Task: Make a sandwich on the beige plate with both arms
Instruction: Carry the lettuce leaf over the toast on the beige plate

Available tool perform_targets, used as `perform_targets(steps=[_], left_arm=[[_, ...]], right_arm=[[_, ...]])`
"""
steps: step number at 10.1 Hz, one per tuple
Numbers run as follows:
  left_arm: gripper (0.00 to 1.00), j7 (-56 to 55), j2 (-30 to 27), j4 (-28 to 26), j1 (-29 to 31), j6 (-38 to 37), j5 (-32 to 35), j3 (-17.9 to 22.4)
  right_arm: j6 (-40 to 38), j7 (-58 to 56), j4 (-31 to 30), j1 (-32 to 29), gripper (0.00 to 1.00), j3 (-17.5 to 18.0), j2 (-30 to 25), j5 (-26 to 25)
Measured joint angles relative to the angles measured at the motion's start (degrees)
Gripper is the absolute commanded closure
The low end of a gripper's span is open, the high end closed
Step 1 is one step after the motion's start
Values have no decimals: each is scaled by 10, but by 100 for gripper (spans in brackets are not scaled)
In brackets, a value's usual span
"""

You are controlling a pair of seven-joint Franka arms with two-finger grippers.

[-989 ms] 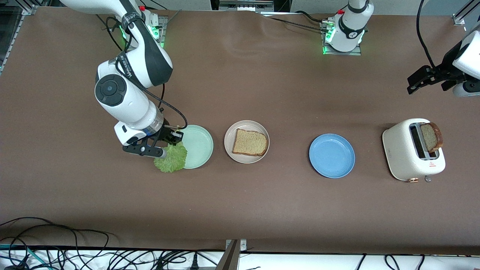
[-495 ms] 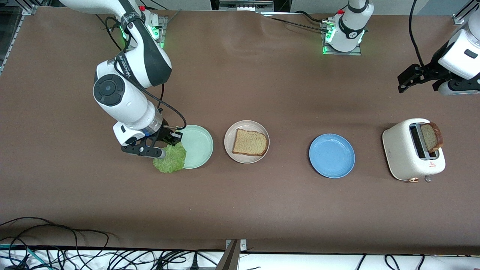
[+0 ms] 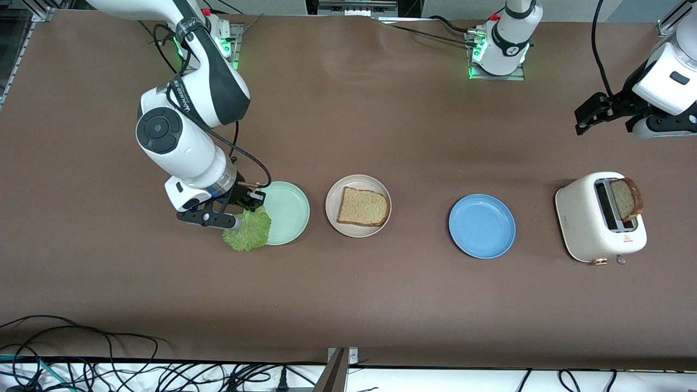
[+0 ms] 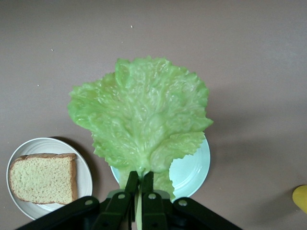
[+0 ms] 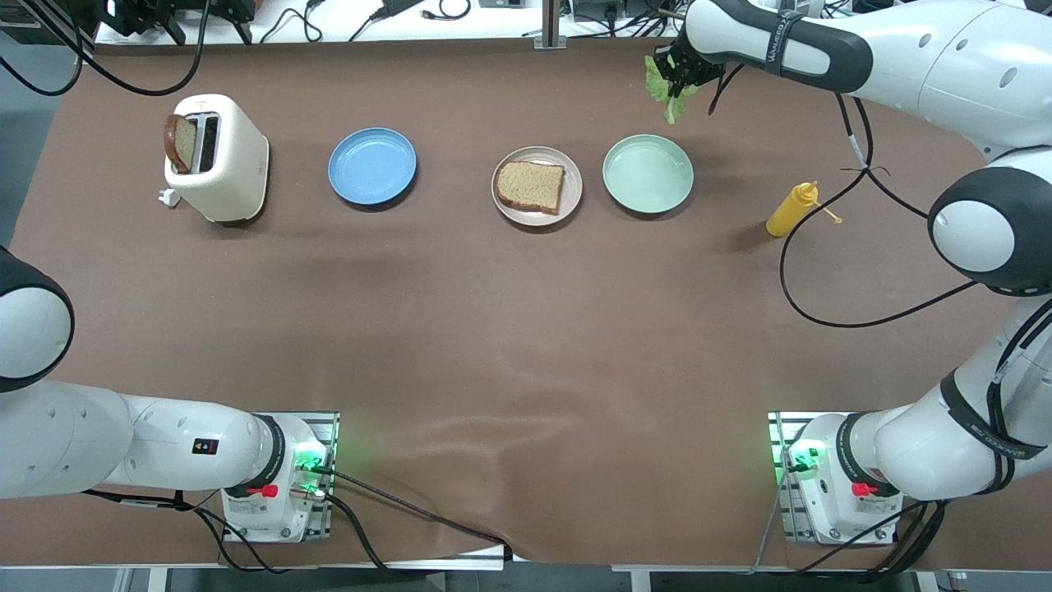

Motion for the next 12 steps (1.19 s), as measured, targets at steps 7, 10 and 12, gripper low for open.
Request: perform_targets(steps=[7,10,12], left_arm=[[0,0,0,0,0,0,0,0],[0,0,0,0,0,0,0,0],[0,0,0,0,0,0,0,0]], right_arm=[[26,2,0,19,100,2,11,0],[47,29,-1,43,100,2,29,-5],[48,30,0,43,100,1,30,-5]])
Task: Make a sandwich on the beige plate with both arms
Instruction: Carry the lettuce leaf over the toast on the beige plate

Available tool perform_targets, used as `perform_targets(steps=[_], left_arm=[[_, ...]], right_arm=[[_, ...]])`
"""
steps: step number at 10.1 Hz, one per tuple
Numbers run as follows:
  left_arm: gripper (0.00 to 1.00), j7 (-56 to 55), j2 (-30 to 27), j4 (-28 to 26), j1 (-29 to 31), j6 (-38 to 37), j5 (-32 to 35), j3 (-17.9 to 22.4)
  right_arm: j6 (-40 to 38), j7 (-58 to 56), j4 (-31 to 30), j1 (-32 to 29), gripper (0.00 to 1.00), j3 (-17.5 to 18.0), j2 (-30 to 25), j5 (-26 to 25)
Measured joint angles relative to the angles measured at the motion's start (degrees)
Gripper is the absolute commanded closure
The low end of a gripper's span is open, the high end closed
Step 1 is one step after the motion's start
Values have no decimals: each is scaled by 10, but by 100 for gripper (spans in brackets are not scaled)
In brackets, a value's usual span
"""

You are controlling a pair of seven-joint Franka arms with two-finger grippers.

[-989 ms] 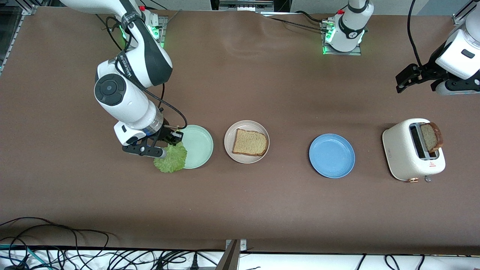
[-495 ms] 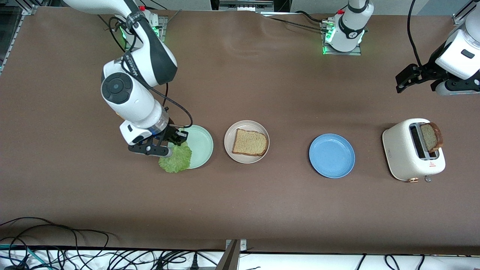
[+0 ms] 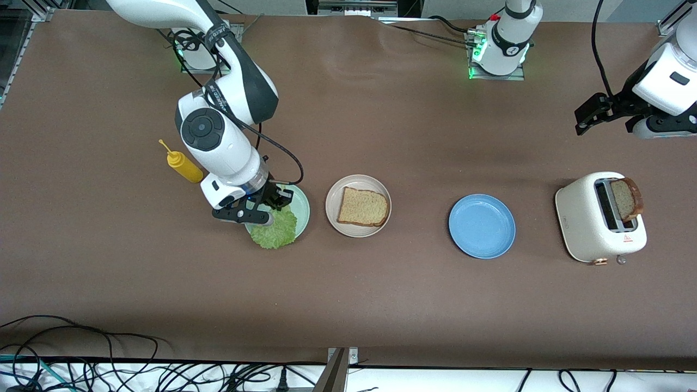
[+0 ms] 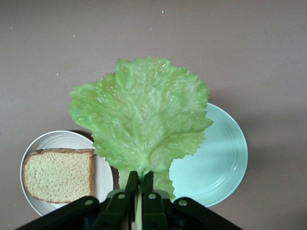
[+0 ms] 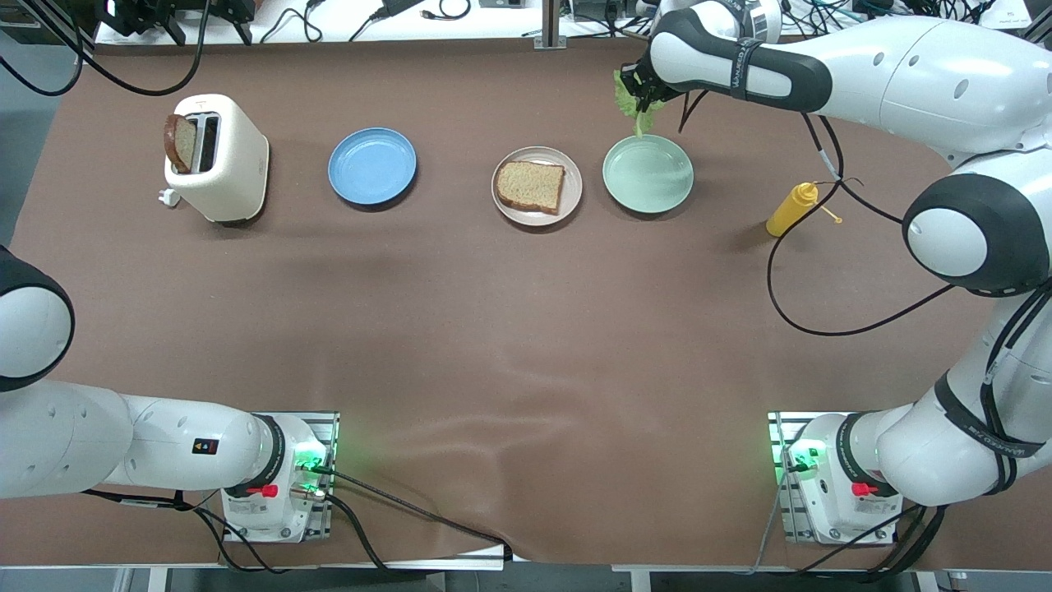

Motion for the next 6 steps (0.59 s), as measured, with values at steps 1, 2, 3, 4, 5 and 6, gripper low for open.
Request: perform_targets(steps=[1,2,3,4,5,6], left_arm=[[0,0,0,0,0,0,0,0],[0,0,0,0,0,0,0,0],[0,0,0,0,0,0,0,0],[0,0,0,0,0,0,0,0],[0,0,0,0,0,0,0,0],[0,0,0,0,1,0,0,1]], right_arm=[[0,0,0,0,100,-1,0,0],[2,1,0,0,100,-1,0,0],[4,7,0,0,100,-1,0,0],[9,23,1,4,100,1,1,0],[18,46,4,16,100,2,5,0],[29,78,12,37,100,2,16,0]])
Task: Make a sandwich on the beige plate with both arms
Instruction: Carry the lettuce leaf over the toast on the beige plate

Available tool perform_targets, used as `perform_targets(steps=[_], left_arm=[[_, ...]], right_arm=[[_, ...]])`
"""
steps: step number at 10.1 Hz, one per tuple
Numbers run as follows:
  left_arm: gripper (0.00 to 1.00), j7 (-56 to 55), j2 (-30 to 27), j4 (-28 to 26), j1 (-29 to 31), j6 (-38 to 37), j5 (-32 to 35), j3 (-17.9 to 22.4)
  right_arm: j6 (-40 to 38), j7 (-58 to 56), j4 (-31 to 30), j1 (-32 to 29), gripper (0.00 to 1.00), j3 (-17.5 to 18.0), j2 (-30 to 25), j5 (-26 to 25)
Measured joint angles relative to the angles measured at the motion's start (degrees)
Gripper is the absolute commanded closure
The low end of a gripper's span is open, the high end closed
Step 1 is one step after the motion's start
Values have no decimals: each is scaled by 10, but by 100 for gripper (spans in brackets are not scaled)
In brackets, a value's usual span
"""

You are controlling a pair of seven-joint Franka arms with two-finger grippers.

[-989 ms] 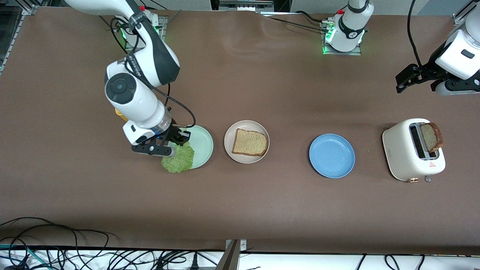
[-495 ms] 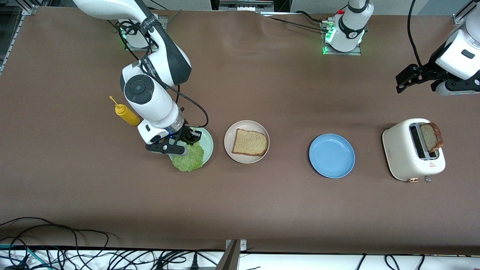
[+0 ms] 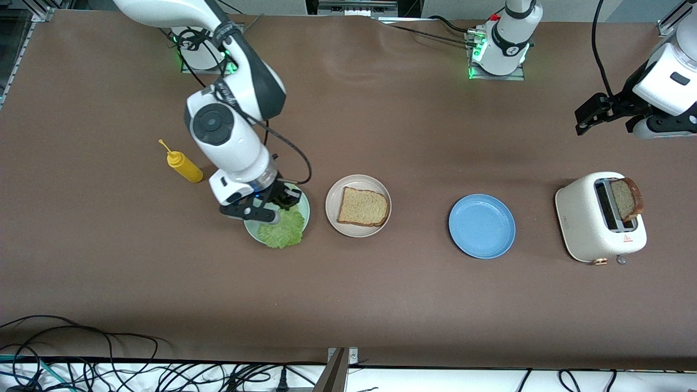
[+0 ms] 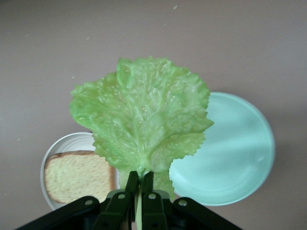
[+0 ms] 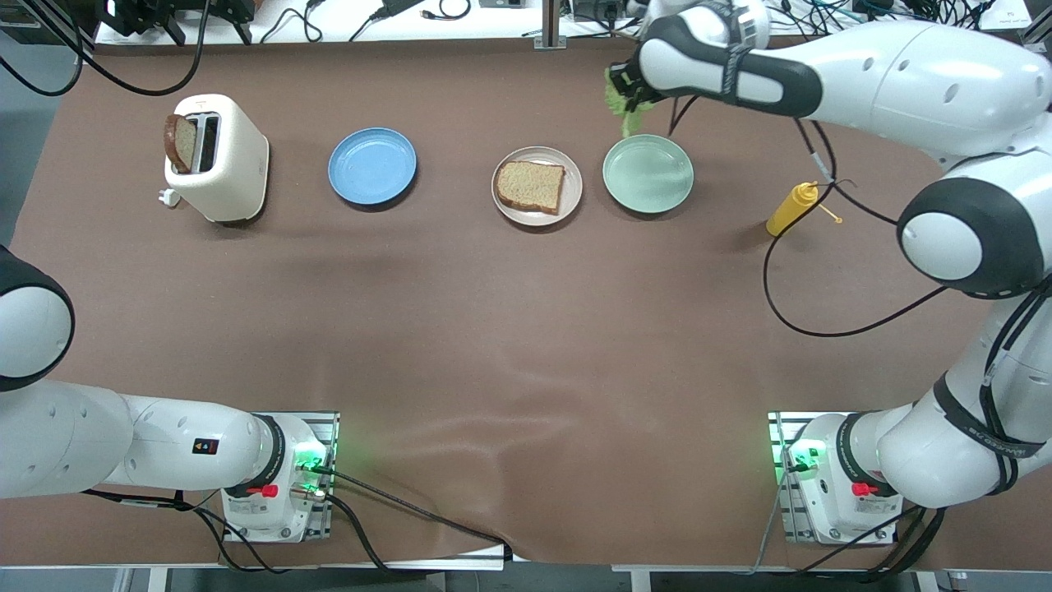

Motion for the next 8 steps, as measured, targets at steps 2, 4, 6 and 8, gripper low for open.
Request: perform_targets(steps=[2,4,6,8], left_arm=[[0,0,0,0,1,0,0,1],[0,0,1,0,2,0,0,1],[0,0,1,0,2,0,0,2],[0,0,1,0,2,0,0,2]], right_arm=[[23,70,23,44,100,1,39,0],[69,138,44,80,100,1,90,0],[115,197,70,106,100,0,143,0],[126,233,92,111,100,0,172,0]])
